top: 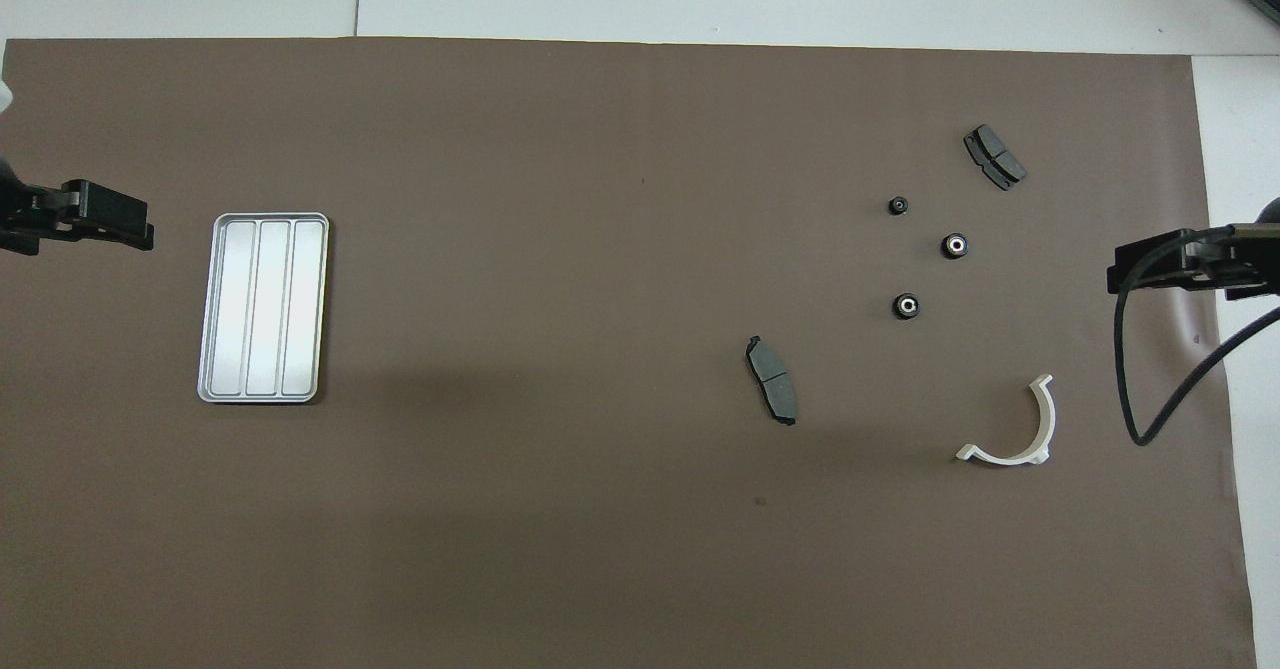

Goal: Pick bearing gear from pile to tray

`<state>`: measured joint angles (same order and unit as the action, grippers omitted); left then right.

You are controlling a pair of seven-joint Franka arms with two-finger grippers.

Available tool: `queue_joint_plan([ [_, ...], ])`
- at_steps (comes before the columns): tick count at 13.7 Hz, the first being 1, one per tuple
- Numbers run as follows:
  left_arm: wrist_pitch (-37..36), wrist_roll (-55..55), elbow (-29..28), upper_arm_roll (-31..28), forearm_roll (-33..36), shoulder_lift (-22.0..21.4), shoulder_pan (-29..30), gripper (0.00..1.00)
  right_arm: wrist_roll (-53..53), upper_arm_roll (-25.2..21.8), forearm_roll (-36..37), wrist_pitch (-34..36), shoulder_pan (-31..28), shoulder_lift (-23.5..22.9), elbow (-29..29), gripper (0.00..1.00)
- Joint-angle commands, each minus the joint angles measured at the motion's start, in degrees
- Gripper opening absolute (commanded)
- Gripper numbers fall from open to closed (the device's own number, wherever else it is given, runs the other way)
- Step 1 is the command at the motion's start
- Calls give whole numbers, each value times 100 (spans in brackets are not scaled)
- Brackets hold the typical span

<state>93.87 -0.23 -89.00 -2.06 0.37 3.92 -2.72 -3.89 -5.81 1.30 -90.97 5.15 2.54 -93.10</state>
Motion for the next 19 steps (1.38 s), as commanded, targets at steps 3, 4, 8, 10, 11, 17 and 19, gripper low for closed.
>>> queue_joint_plan([
  [3, 96, 50, -214, -22, -45, -155, -10, 100, 117, -34, -60, -61, 21, 89, -120, 100],
  [4, 96, 41, -214, -22, -45, -164, -10, 100, 99, -34, -60, -61, 30, 89, -120, 100],
  [8, 96, 50, -214, -22, -45, -155, -10, 100, 143, -34, -77, -227, 39, 238, -497, 100],
  [10, 96, 50, -214, -22, -45, -155, -10, 100, 161, -34, -77, -858, 39, 247, -804, 100],
  [11, 96, 50, -214, -22, -45, -155, -10, 100, 161, -34, -77, -1244, 39, 247, -980, 100],
  [17, 96, 49, -214, -22, -45, -155, -10, 100, 608, -25, -86, -2740, 13, -744, -1307, 100],
  [19, 96, 41, -214, -22, -45, -155, -10, 100, 802, -25, -86, -3170, -14, -1175, -1307, 100],
])
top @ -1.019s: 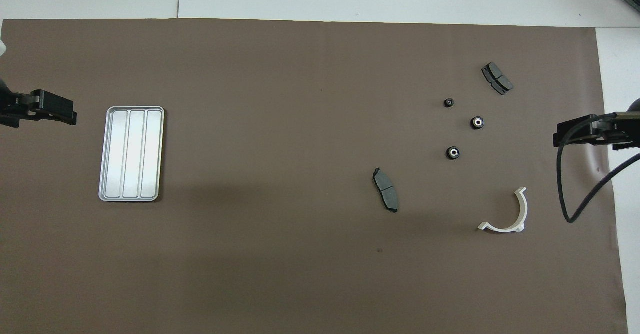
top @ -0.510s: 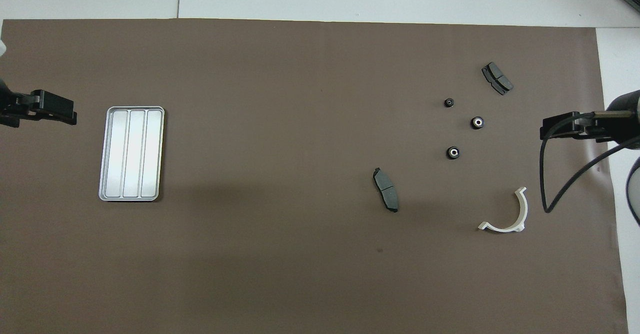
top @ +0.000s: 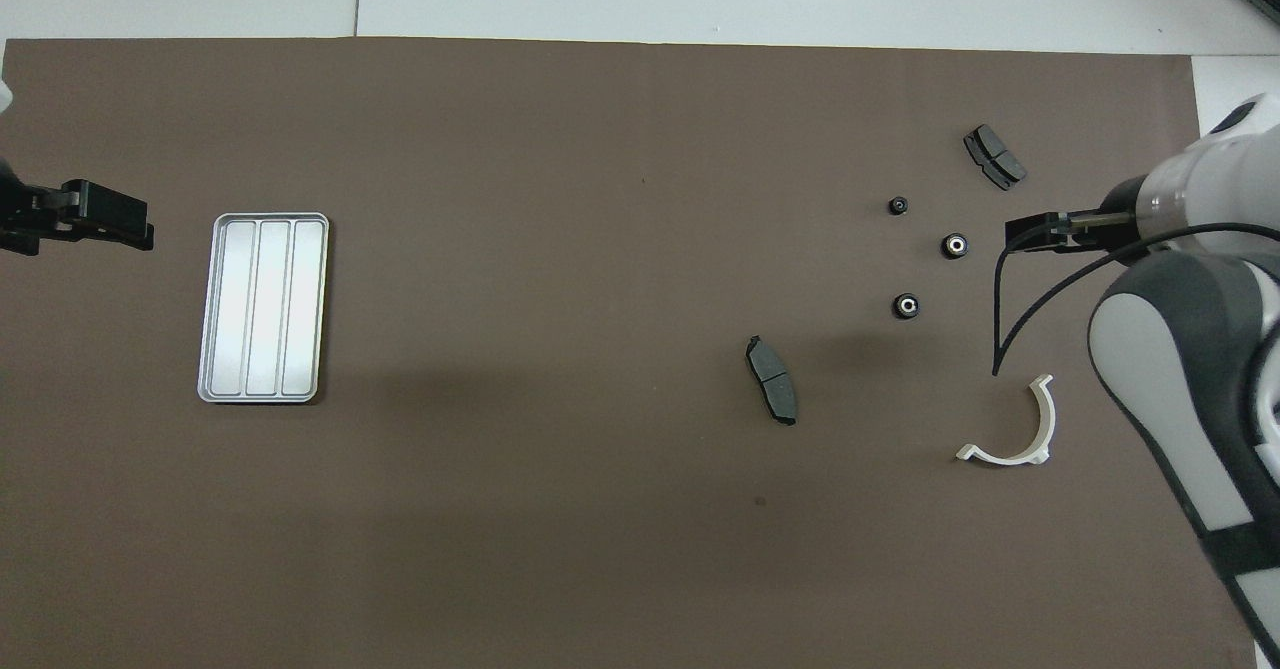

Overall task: Pick bearing gear from pile to tray
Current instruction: 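Reach the right gripper down onto the nearest black bearing gear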

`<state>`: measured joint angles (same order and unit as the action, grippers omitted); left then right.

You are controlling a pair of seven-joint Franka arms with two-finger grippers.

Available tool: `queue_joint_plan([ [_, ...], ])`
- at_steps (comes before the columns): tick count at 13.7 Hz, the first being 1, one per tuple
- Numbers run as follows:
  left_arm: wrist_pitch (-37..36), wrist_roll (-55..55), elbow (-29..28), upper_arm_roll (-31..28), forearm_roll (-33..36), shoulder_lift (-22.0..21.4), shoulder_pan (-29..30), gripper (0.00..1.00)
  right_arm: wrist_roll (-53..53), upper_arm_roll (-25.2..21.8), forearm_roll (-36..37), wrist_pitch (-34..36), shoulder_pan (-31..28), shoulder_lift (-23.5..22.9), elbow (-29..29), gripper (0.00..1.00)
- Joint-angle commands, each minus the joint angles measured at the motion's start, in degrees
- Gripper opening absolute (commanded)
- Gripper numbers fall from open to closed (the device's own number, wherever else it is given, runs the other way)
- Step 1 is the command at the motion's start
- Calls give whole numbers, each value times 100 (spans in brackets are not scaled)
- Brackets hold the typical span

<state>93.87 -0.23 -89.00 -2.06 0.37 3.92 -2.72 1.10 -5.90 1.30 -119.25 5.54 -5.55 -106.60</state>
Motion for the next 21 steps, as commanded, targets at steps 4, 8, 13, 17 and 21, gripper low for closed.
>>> queue_joint_plan([
  [4, 96, 49, -214, -22, -45, -155, -10, 100, 312, -17, -95, -1134, -193, -1069, 43, 100],
  [8, 96, 49, -214, -22, -45, -155, -10, 100, 294, -17, -735, -1672, -167, -1553, 87, 100],
  [13, 96, 49, -214, -22, -45, -155, -10, 100, 312, -8, -745, -1619, -123, -1580, 78, 100],
  [17, 96, 40, -214, -22, -45, -163, -10, 100, 329, 9, -745, -1750, -123, -1782, 113, 100],
  [21, 96, 40, -214, -22, -45, -155, -10, 100, 434, 45, -745, -1734, -44, -1949, 87, 100],
])
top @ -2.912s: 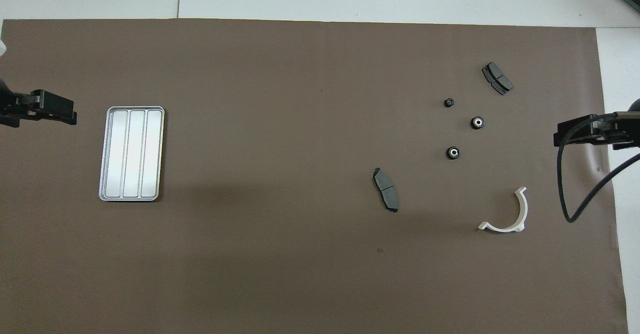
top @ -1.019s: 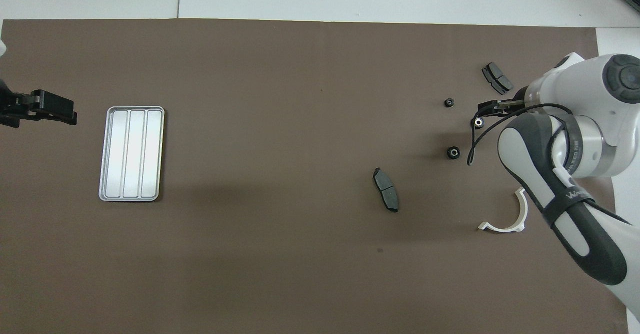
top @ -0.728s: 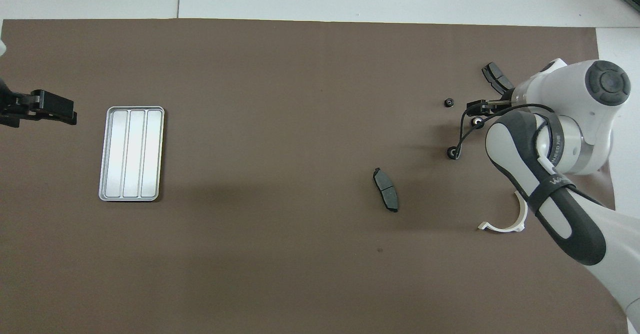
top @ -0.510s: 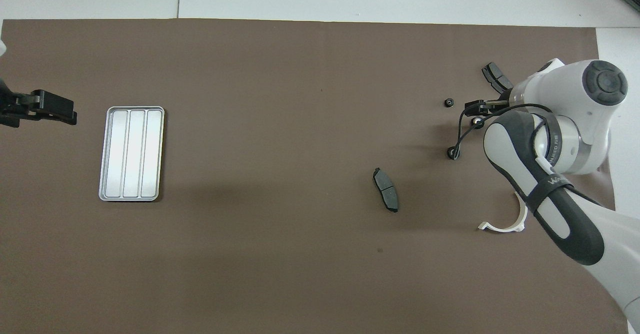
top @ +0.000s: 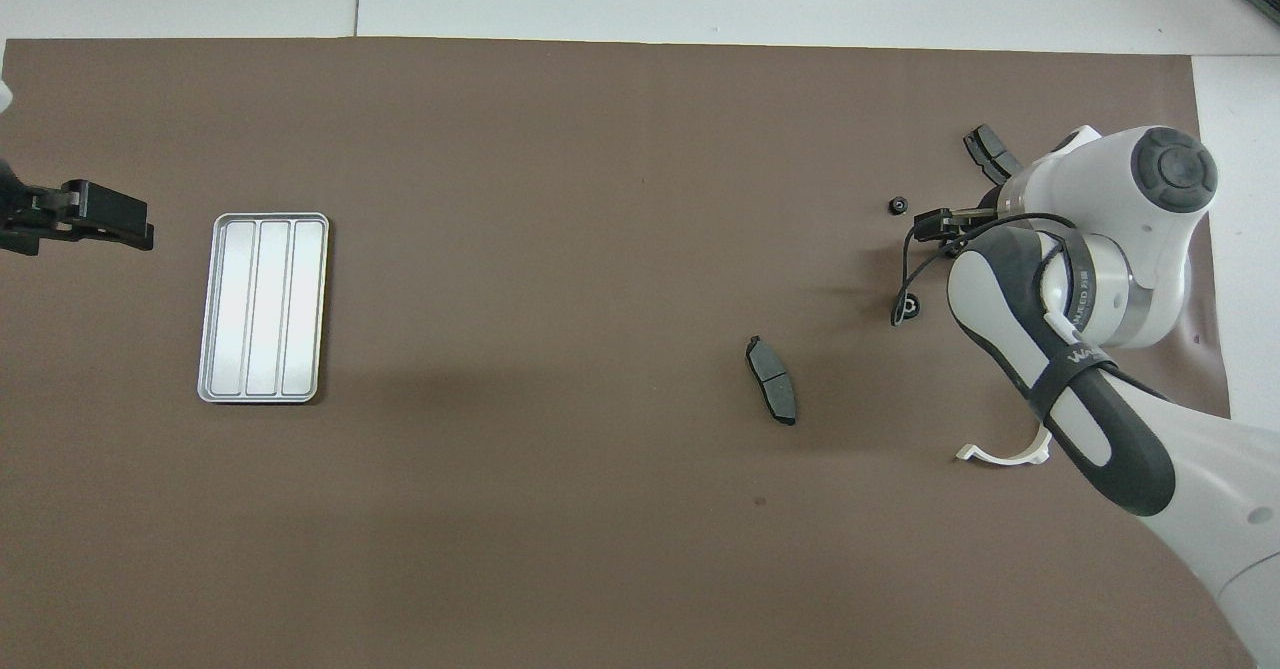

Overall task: Pick bearing gear from pile to tray
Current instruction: 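Reach the right gripper down onto the nearest black bearing gear, then close the right gripper on the gear and lift it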

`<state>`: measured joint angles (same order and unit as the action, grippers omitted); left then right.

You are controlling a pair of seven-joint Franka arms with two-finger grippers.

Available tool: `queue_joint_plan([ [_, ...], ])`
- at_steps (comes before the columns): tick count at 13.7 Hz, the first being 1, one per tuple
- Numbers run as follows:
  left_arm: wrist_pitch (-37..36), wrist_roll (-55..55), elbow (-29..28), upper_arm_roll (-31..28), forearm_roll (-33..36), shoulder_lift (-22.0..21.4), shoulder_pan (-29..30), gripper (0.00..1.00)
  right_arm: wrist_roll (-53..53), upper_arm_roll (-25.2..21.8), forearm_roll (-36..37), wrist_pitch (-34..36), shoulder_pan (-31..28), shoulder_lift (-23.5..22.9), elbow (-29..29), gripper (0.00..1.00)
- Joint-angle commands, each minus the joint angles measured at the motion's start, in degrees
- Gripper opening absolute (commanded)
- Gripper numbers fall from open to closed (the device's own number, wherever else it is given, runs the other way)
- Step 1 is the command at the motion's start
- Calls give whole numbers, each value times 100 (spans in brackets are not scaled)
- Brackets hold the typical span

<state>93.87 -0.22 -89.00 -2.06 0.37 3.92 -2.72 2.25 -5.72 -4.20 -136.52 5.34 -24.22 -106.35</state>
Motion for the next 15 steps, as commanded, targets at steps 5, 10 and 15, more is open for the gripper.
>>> queue_joint_plan([
  [5, 96, 49, -214, -22, -45, -163, -10, 100, 900, 9, -186, 258, -156, -39, 0, 100],
  [10, 96, 49, -214, -22, -45, -155, -10, 100, 988, 9, -178, 240, -218, -13, -140, 74],
  [15, 96, 48, -214, -22, -45, -155, -10, 100, 997, 9, -178, 232, -244, -13, -158, 64],
])
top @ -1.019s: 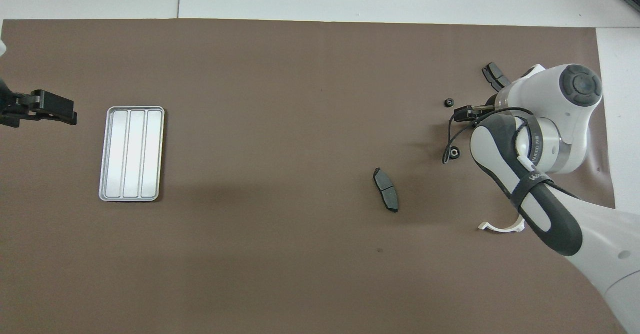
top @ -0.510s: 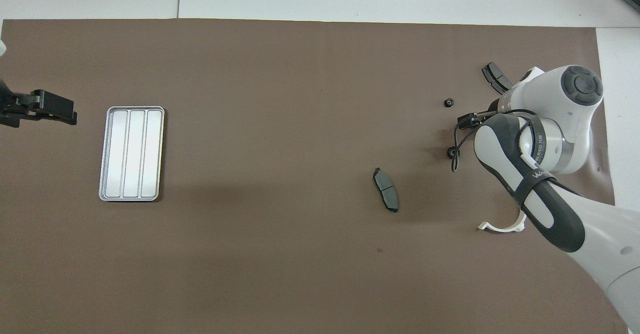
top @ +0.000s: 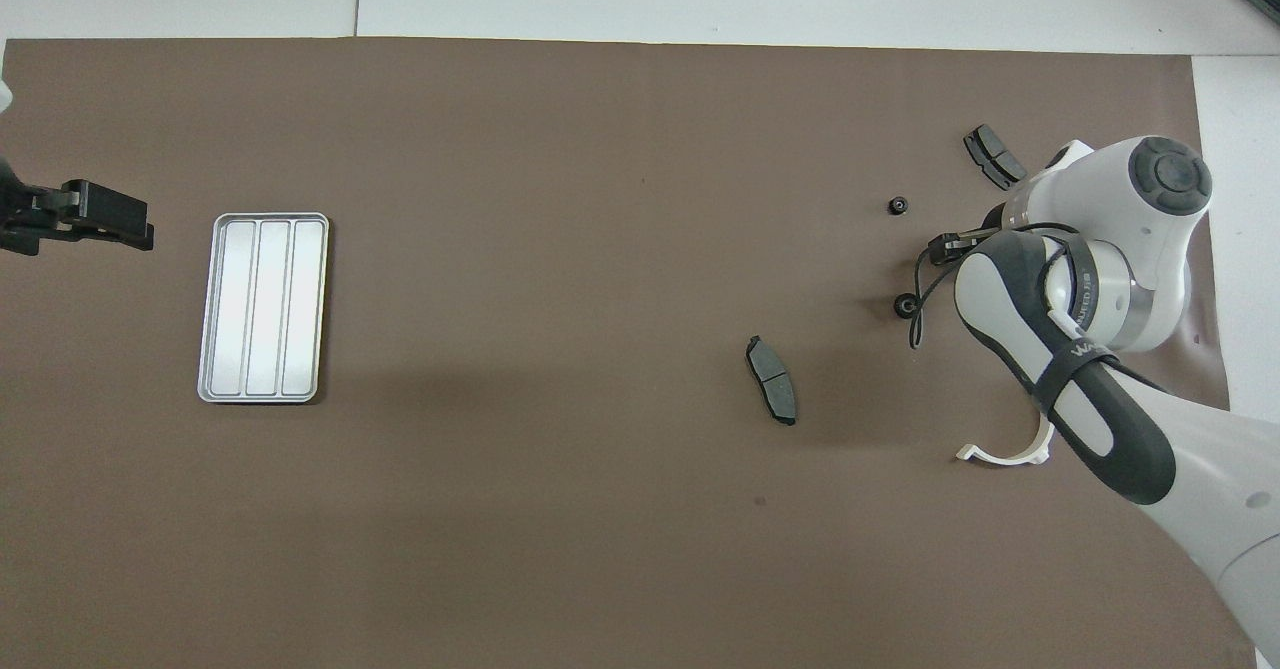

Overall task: Pick bearing gear from pile to tray
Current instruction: 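Close the right gripper on the gear and lift it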

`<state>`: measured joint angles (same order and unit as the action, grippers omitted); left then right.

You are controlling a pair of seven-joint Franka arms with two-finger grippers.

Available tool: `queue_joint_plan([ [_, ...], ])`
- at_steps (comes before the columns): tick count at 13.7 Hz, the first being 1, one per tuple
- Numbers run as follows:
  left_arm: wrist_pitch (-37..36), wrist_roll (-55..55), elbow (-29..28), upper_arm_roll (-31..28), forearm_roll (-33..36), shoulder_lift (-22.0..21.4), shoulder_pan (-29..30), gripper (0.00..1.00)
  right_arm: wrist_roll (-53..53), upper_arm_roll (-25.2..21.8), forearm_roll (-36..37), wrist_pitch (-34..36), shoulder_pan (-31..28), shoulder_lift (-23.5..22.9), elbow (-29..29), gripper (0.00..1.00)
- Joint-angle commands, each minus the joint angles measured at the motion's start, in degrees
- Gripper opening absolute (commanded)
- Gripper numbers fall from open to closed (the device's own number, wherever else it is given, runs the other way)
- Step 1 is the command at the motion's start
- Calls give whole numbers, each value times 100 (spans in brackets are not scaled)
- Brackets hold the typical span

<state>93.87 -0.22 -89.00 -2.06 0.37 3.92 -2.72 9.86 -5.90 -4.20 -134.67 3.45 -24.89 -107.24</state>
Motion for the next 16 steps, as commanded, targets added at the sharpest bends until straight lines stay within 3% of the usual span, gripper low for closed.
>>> queue_joint_plan([
  [1, 96, 48, -214, -22, -45, -155, -10, 100, 236, 28, -177, 28, -55, 55, -96, 63],
  [9, 96, 40, -214, -22, -45, -155, -10, 100, 192, 36, -177, -7, -29, 46, -96, 54],
  [11, 96, 40, -214, -22, -45, -155, -10, 100, 192, 36, -177, -7, -20, 55, -96, 46],
  [14, 96, 40, -214, -31, -45, -155, -10, 100, 183, 36, -177, 2, -2, 55, -105, 10],
  [15, 96, 48, -214, -22, -45, -163, -10, 100, 174, 36, -177, 2, 6, 55, -105, 1],
  [16, 96, 48, -214, -22, -45, -155, -10, 100, 174, 28, -177, 19, 7, 55, -96, 0],
])
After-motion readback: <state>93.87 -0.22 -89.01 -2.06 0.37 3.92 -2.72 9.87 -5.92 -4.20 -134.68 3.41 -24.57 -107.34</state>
